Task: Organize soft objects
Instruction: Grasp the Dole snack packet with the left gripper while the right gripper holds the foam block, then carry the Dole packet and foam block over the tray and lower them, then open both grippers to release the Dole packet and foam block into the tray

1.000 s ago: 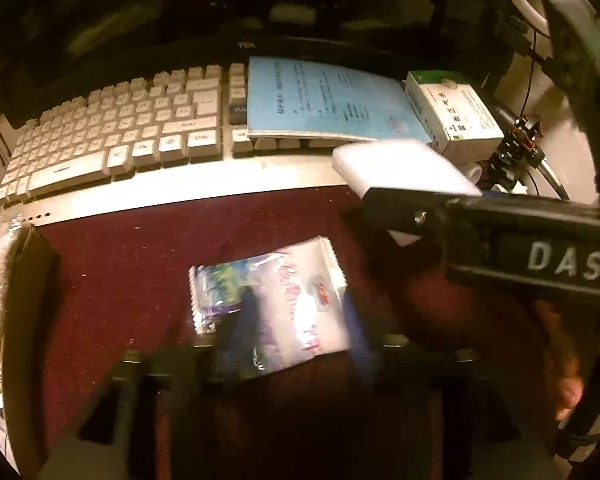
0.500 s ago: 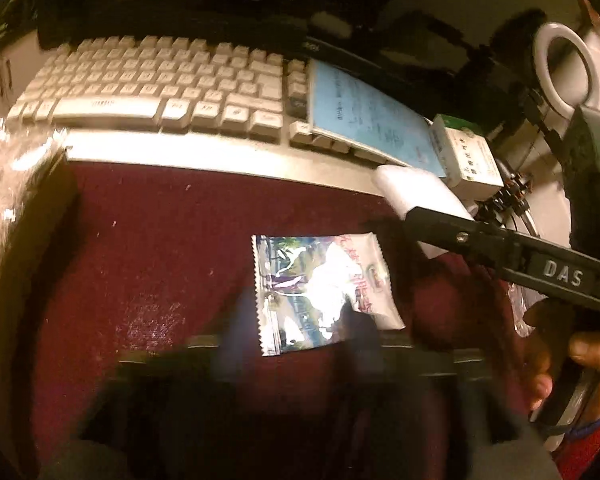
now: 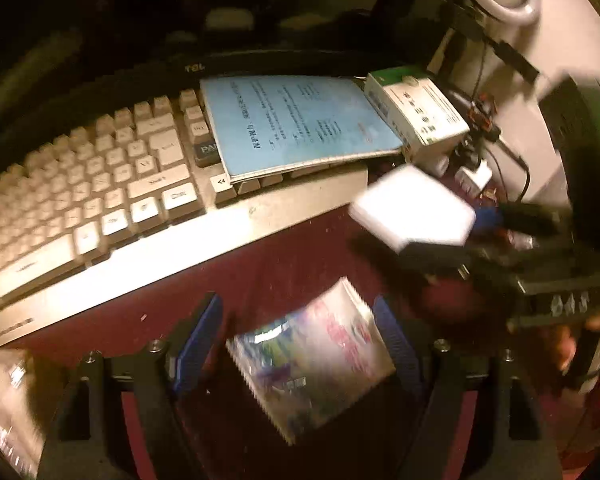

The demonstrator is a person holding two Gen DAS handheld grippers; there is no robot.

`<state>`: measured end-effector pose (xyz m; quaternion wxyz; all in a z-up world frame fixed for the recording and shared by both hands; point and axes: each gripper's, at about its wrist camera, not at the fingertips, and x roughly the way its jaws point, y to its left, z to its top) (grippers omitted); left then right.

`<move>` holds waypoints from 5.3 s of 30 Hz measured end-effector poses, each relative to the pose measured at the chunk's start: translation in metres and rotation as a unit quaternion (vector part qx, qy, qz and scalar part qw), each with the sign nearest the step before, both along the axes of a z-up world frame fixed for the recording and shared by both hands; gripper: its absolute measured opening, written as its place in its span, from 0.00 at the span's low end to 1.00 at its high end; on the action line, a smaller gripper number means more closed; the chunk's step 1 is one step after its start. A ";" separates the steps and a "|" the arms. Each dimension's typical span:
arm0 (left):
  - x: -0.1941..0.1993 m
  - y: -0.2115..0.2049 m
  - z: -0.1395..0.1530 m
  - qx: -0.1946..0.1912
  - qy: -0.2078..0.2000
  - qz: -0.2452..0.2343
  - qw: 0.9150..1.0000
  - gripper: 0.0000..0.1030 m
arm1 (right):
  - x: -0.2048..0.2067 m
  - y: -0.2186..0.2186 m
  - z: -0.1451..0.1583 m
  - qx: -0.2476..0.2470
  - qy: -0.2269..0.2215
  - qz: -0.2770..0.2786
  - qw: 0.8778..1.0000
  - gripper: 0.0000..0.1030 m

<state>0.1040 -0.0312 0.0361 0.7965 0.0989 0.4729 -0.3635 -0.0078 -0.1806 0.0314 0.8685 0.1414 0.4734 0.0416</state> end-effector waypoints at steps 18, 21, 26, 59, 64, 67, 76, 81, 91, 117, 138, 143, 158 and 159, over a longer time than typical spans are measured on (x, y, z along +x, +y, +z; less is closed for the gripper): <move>-0.057 -0.004 -0.011 0.027 0.029 -0.068 0.997 0.75 | 0.003 0.001 -0.016 0.036 0.012 0.002 0.999 0.77; -0.058 -0.012 -0.013 0.055 0.006 -0.039 0.998 0.75 | 0.003 -0.001 -0.016 0.037 0.011 -0.002 0.999 0.77; -0.063 -0.021 -0.018 0.096 -0.040 -0.019 0.994 0.74 | -0.001 -0.005 -0.016 0.035 0.012 -0.009 0.999 0.77; -0.186 0.179 0.022 -0.145 -0.011 0.268 0.952 0.52 | -0.002 0.079 -0.010 0.043 -0.008 0.088 0.995 0.77; -0.210 0.203 0.045 -0.163 -0.037 0.291 0.942 0.52 | -0.004 0.094 -0.004 0.043 -0.015 0.107 0.993 0.77; -0.220 0.225 0.057 -0.168 -0.051 0.311 0.934 0.52 | -0.005 0.103 -0.001 0.045 -0.020 0.119 0.992 0.77; -0.228 0.279 0.070 -0.138 -0.079 0.387 0.908 0.52 | -0.007 0.124 -0.003 0.058 -0.019 0.141 0.988 0.77; -0.230 0.307 0.074 -0.122 -0.094 0.419 0.895 0.52 | -0.010 0.136 0.001 0.058 -0.024 0.159 0.985 0.77; -0.198 0.378 0.062 -0.098 -0.079 0.476 0.870 0.52 | -0.017 0.155 0.005 0.068 -0.026 0.184 0.980 0.77; -0.168 0.390 0.024 -0.061 -0.060 0.496 0.864 0.53 | -0.001 0.320 0.020 0.072 -0.047 0.357 0.930 0.77; -0.172 0.365 0.031 -0.004 -0.083 0.501 0.862 0.62 | -0.008 0.338 0.023 0.047 -0.087 0.366 0.926 0.86; -0.181 0.359 0.041 0.007 -0.102 0.511 0.854 0.82 | -0.018 0.322 0.036 0.055 -0.103 0.356 0.927 0.90; -0.226 0.300 0.059 0.115 -0.143 0.482 0.856 1.00 | -0.050 0.263 0.016 0.008 -0.024 0.297 0.955 0.99; -0.226 0.295 0.060 0.126 -0.143 0.472 0.861 1.00 | -0.053 0.262 0.015 0.001 -0.020 0.297 0.955 0.99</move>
